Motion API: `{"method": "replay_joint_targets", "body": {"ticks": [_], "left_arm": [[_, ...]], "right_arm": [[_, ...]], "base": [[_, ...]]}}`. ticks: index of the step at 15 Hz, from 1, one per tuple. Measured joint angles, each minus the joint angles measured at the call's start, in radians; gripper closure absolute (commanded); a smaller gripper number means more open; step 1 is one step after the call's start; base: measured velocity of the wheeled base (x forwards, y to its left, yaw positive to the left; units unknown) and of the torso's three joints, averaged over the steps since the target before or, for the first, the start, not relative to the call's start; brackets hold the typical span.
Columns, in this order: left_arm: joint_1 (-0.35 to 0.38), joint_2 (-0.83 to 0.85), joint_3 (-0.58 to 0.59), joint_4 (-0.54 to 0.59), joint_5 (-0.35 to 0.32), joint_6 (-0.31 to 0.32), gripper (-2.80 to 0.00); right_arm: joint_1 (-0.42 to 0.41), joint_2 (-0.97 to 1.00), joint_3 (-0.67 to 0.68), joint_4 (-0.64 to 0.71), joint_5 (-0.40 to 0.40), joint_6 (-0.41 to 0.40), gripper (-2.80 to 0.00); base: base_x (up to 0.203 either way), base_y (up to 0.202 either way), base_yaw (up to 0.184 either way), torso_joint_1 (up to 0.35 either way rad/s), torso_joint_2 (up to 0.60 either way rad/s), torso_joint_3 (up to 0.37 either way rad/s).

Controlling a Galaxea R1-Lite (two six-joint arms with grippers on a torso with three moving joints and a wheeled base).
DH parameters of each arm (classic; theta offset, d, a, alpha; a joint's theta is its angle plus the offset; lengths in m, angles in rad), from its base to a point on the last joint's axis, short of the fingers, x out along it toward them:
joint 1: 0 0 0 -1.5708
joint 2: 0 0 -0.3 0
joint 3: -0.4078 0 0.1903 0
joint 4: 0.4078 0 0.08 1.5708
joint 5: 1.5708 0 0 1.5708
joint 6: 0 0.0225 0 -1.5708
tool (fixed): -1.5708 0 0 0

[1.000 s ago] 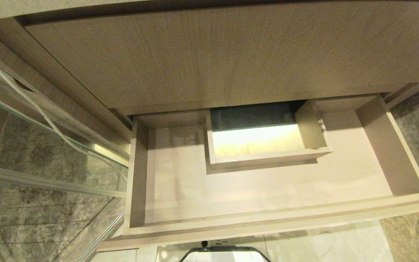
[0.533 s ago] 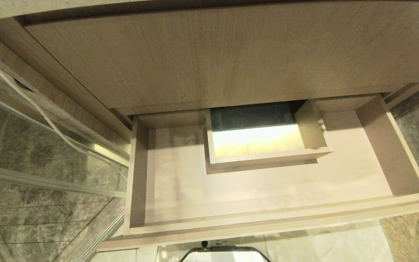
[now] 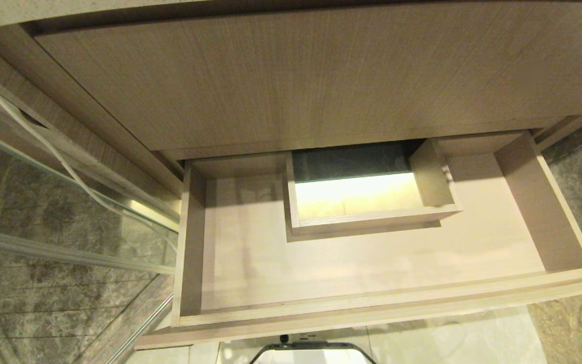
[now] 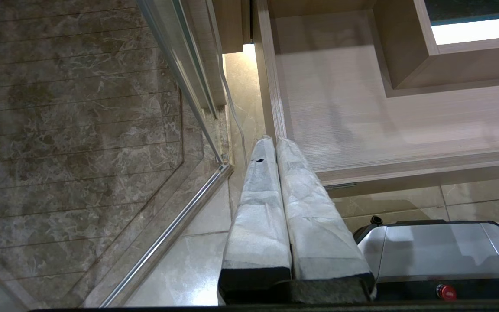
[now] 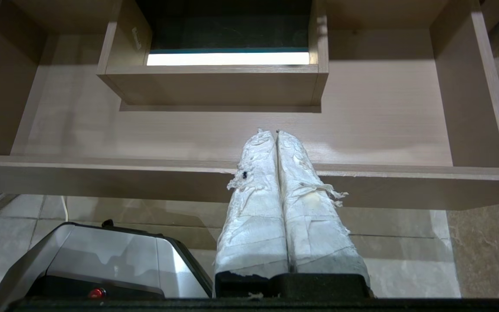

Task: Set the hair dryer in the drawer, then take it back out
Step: Pick up the hairdryer

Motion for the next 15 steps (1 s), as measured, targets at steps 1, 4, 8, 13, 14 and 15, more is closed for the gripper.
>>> {"method": "replay_joint_targets", "body": {"ticks": [1,4,8,13,14,15], "left_arm": [[0.0,0.0,0.0,0.0,0.0,0.0,0.0],[0.0,0.0,0.0,0.0,0.0,0.0,0.0],[0.0,0.0,0.0,0.0,0.0,0.0,0.0],[0.0,0.0,0.0,0.001,0.001,0.0,0.0],[0.0,0.0,0.0,0.006,0.002,0.001,0.0],[0.0,0.0,0.0,0.007,0.002,0.002,0.0]], "right_arm": [[0.001,0.0,0.0,0.0,0.0,0.0,0.0],[0.001,0.0,0.0,0.0,0.0,-0.001,0.0],[0.0,0.0,0.0,0.0,0.0,0.0,0.0],[0.001,0.0,0.0,0.0,0.0,0.0,0.0],[0.001,0.0,0.0,0.0,0.0,-0.001,0.0],[0.001,0.0,0.0,0.001,0.005,-0.011,0.0]], "base": [[0.0,0.0,0.0,0.0,0.0,0.0],[0.0,0.0,0.0,0.0,0.0,0.0],[0.0,0.0,0.0,0.0,0.0,0.0],[0.0,0.0,0.0,0.0,0.0,0.0],[0.0,0.0,0.0,0.0,0.0,0.0],[0.0,0.0,0.0,0.0,0.0,0.0]]}}
